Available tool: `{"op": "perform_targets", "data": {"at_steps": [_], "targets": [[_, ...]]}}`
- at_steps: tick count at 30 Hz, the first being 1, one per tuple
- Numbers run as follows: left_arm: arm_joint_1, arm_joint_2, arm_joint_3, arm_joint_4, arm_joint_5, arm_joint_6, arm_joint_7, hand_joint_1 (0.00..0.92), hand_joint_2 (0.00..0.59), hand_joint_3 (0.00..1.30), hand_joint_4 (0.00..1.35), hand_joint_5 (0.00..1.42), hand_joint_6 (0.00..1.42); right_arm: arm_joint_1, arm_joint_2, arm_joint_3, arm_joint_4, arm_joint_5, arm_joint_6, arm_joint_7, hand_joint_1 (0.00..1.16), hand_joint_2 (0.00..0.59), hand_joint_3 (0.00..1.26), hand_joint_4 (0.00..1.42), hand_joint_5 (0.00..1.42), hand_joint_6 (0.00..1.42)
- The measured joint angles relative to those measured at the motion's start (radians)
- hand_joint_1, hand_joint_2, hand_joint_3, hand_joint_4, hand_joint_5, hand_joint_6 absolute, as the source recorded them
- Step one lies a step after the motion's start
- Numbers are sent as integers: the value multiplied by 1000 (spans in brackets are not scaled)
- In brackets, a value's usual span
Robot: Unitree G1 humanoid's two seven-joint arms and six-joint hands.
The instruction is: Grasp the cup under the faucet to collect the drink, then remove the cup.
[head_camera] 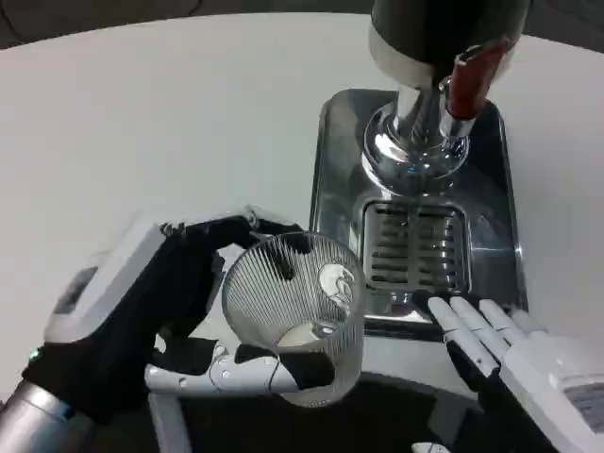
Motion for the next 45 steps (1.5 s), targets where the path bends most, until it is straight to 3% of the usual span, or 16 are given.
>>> {"op": "perform_targets", "data": {"at_steps": [45], "targets": [[-51,0,7,36,0,0,-4,518,0,1075,1182,1405,1424,-14,2,-24,2,37,9,8,237,419,3,0,0,0]]}}
